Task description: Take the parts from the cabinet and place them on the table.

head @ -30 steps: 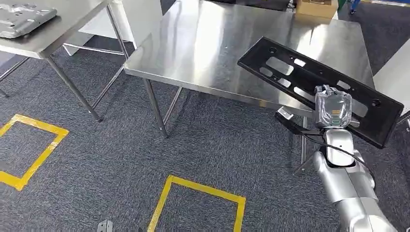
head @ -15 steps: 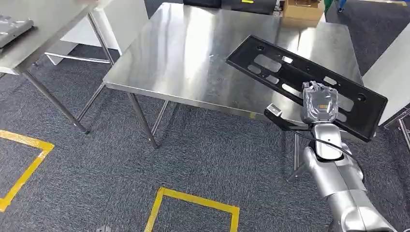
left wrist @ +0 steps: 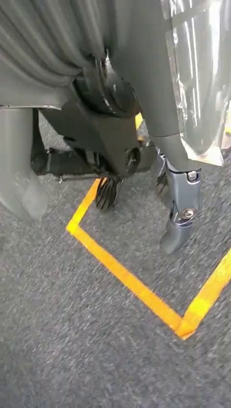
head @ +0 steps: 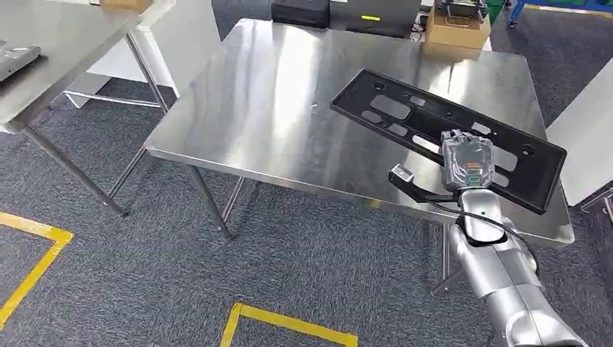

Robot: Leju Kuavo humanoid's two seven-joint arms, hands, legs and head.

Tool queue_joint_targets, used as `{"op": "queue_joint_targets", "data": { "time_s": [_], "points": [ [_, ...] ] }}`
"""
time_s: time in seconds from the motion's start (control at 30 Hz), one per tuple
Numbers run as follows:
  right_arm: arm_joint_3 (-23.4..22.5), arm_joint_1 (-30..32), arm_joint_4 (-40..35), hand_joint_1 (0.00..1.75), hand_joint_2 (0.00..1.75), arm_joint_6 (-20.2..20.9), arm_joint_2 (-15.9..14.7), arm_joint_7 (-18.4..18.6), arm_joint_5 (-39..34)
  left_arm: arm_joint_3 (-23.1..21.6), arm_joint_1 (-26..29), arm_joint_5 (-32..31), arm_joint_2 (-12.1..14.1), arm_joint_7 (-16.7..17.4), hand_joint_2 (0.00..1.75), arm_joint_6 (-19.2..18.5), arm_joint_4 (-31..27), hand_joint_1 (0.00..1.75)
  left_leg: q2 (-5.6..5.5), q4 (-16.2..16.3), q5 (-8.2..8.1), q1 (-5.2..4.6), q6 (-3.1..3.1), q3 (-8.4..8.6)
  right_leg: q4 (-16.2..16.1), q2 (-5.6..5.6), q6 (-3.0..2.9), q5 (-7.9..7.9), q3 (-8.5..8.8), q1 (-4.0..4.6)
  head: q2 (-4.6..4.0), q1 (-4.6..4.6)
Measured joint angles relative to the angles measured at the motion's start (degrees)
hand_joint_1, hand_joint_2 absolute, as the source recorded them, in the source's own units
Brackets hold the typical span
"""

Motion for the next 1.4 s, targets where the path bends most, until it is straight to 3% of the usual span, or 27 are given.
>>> {"op": "queue_joint_targets", "data": {
  "time_s": [0.03,0.1,0.17,0.2,0.23,0.27,0.3,0.33,0.37,0.4,0.43,0.47,0.53,0.6,0.63,0.7,0.77,0.8,0.83,0.87,0.93,0.97,1.03,1.07,1.1,1.13,1.4],
  "points": [
    [-0.02,-0.03,-0.18,1.75,1.75,0.0,-0.24,0.09,0.02,0.0,-0.11,0.04,0.0,0.13,1.75,0.0,0.0,0.0,0.37,-0.16,-0.66,0.14,-0.1,0.96,-0.03,0.58,-1.24,-0.28,-0.03,-0.13,0.0,-0.51],
    [-0.02,-0.62,-0.33,1.75,1.75,-0.04,-0.26,0.09,-0.02,0.02,-0.81,0.07,0.02,-0.02,1.75,-0.02,-0.04,0.0,0.73,2.86,0.87,0.7,-0.66,0.38,0.05,1.18,-3.24,-1.14,1.22,-0.58,0.0,-0.97],
    [-0.04,-1.3,-0.33,1.75,1.75,-0.07,-0.41,0.13,-0.07,0.0,-0.83,0.04,-0.02,-0.04,1.75,-0.04,-0.04,0.0,0.69,12.73,2.81,1.02,-0.76,-5.25,-0.27,1.53,-4.65,-2.15,2.74,-0.31,0.0,-0.99],
    [-0.04,-1.34,-0.31,1.75,1.75,-0.07,-0.39,0.13,-0.02,0.0,-0.83,0.04,-0.09,-0.02,1.75,-0.04,-0.04,0.0,0.62,16.92,1.6,1.0,-0.93,-8.44,-0.46,1.69,-5.12,-2.74,3.47,-0.21,0.0,-1.32],
    [0.0,-1.29,-0.31,1.75,1.75,-0.07,-0.26,0.13,0.04,0.0,-0.72,0.0,-0.09,0.0,1.75,-0.02,-0.02,0.0,0.53,19.63,-1.51,1.0,-1.1,-11.25,-0.56,1.93,-5.27,-3.45,4.31,-0.16,0.0,-1.27],
    [0.07,-1.26,-0.31,1.75,1.75,-0.04,-0.17,0.05,0.09,0.0,-0.64,0.0,-0.09,0.0,1.75,-0.02,-0.02,0.0,0.41,20.51,-4.8,1.0,-1.19,-13.27,-0.56,2.31,-5.28,-4.19,5.16,-0.11,0.0,-1.39],
    [0.13,-1.26,-0.31,1.75,1.75,-0.04,-0.17,0.05,0.09,0.02,-0.59,0.06,-0.07,0.02,1.75,0.04,0.0,0.0,0.41,20.01,-6.58,1.0,-1.15,-14.57,-0.56,2.59,-5.23,-4.88,6.03,-0.08,0.0,-1.36],
    [0.13,-1.26,-0.31,1.75,1.75,-0.07,-0.11,0.04,0.09,0.02,-0.57,0.07,-0.04,0.02,1.75,0.07,0.02,0.0,0.41,18.07,-6.6,1.0,-1.05,-15.08,-0.54,2.72,-5.05,-5.48,7.1,-0.08,0.0,-1.38],
    [0.15,-1.26,-0.31,1.75,1.75,-0.11,0.02,-0.56,0.09,0.04,-0.58,0.09,0.04,0.04,1.75,0.41,0.02,0.0,0.41,14.77,-4.69,1.0,-0.83,-14.79,-0.54,2.83,-4.85,-6.23,8.14,-0.09,0.0,-1.41],
    [0.18,-1.34,-0.29,1.75,1.75,-0.13,0.22,-1.18,0.07,0.09,-0.58,0.2,0.09,0.06,1.75,0.74,0.02,0.0,0.44,10.22,-0.51,1.0,-0.49,-14.11,-0.54,2.88,-4.57,-7.01,9.18,-0.11,0.0,-1.41],
    [0.15,-1.43,-0.2,1.75,1.75,-0.2,0.37,-1.46,0.07,0.11,-0.44,0.26,0.11,0.06,1.75,0.79,0.09,0.0,0.52,5.5,5.53,1.01,-0.18,-13.37,-0.58,2.88,-4.24,-7.84,10.06,-0.09,0.0,-1.38],
    [0.18,-1.59,0.02,1.75,1.75,-0.22,0.61,-1.66,0.07,0.13,-0.13,0.26,0.13,0.09,1.75,0.79,0.18,0.0,0.52,3.82,9.89,0.59,0.02,-13.21,-0.3,3.14,-3.73,-8.58,10.93,0.36,0.0,-1.34],
    [0.26,-2.19,0.15,1.75,1.75,-0.33,0.88,-1.79,0.02,0.13,-0.05,0.29,0.0,0.2,1.75,0.92,0.17,0.0,0.32,3.89,9.12,0.26,0.3,-12.08,-1.45,3.27,-2.73,-9.53,10.84,0.94,0.0,-1.19],
    [0.37,-2.78,0.15,1.75,1.75,-0.46,1.03,-1.92,0.09,0.13,-0.32,0.28,-0.09,0.15,1.75,0.92,0.17,0.0,0.18,3.6,8.99,0.07,1.33,-11.31,-0.23,3.31,-1.71,-8.72,11.65,0.9,0.0,-1.49],
    [0.39,-2.84,0.19,1.75,1.75,-0.48,1.0,-1.92,0.04,0.13,-0.38,0.28,-0.07,0.13,1.75,0.92,0.15,0.0,0.01,3.15,8.84,0.16,1.69,-10.7,1.26,3.1,-1.6,-9.03,10.79,0.53,0.0,-1.32],
    [0.46,-3.3,0.37,1.75,1.75,-0.88,1.01,-1.92,0.02,0.33,-0.49,0.28,0.04,0.11,1.75,0.94,0.15,0.0,-0.31,3.22,8.33,-0.03,2.31,-10.04,9.77,2.88,-1.98,-9.98,5.68,0.56,0.0,-1.12],
    [0.48,-3.3,0.96,1.75,1.75,-1.22,1.03,-1.94,0.0,0.53,-0.49,0.28,-0.02,0.93,1.75,1.2,0.15,0.0,-0.65,3.21,7.47,-0.29,2.76,-9.39,16.91,2.87,-2.96,-13.93,-0.18,0.75,0.0,-1.08],
    [0.5,-3.29,1.29,1.75,1.75,-1.29,1.05,-2.03,0.0,0.55,-0.4,0.28,-0.11,1.4,1.75,1.42,0.15,0.0,-0.86,3.22,6.98,-0.45,2.87,-8.86,17.98,2.89,-3.27,-15.33,-2.07,0.98,0.0,-1.06],
    [0.53,-3.3,1.64,1.75,1.75,-1.4,1.12,-2.14,0.0,0.57,-0.37,0.28,-0.18,1.95,1.75,1.86,0.15,0.0,-0.98,3.22,6.5,-0.67,2.98,-8.27,16.76,2.88,-3.03,-15.24,-2.69,1.21,0.0,-1.06],
    [0.53,-3.31,1.96,1.75,1.75,-1.53,1.2,-2.19,-0.07,0.59,-0.38,0.28,-0.24,2.56,1.75,2.43,0.17,0.0,-1.17,3.23,5.9,-0.88,3.04,-7.52,13.28,2.89,-2.69,-13.57,-2.28,1.38,0.0,-1.06],
    [0.53,-3.39,2.58,1.75,1.75,-2.06,1.31,-2.32,-0.35,0.61,-0.41,0.35,-0.26,3.02,1.75,2.82,0.15,0.0,-1.33,3.18,4.84,-1.25,3.01,-6.01,3.89,2.87,-1.79,-6.73,0.07,1.76,0.0,-1.03],
    [0.53,-3.53,3.1,1.75,1.75,-2.38,1.38,-2.38,-0.5,0.63,-0.41,0.35,-0.39,3.08,1.75,2.99,0.17,0.0,-1.49,3.3,4.31,-1.49,2.86,-5.54,0.6,2.75,-1.96,-2.13,0.63,2.14,0.0,-1.1],
    [0.44,-4.11,4.11,1.75,1.75,-2.6,1.53,-2.4,-0.76,0.63,-0.48,0.33,-0.42,3.26,1.75,3.48,0.17,0.0,-1.66,3.39,3.59,-1.78,2.23,-5.69,0.39,2.69,-3.83,-1.42,1.42,2.6,0.0,-0.93],
    [0.31,-4.29,4.72,1.75,1.75,-2.58,1.53,-2.32,-0.77,0.63,-0.37,0.33,-0.44,3.34,1.75,3.65,0.17,0.0,-1.57,3.85,3.5,-1.83,2.22,-5.71,-0.04,2.73,-4.35,-1.12,1.59,2.01,0.0,-1.03],
    [0.2,-4.64,5.71,1.75,1.75,-2.58,1.66,-2.14,-0.81,0.63,-0.32,0.33,-0.44,3.37,1.75,3.87,0.17,0.0,-1.42,3.78,3.64,-1.87,3.08,-5.61,0.0,2.72,-4.0,-0.86,1.62,1.99,0.0,-1.12],
    [0.05,-5.07,6.72,1.75,1.75,-2.58,1.81,-1.94,-0.87,0.63,-0.36,0.33,-0.46,3.39,1.75,4.15,0.17,0.0,-1.31,3.79,3.56,-1.76,3.26,-5.68,0.07,2.78,-4.0,-0.87,1.54,2.14,0.0,-1.08],
    [-2.05,-7.93,14.62,1.75,1.75,0.7,2.82,-3.61,-3.45,0.96,-0.54,1.14,-0.57,3.32,1.75,4.35,0.17,0.0,-0.86,2.61,2.95,-1.72,3.09,-5.14,-0.01,3.11,-4.74,-1.4,1.51,2.28,0.0,-1.1]
  ]
}}
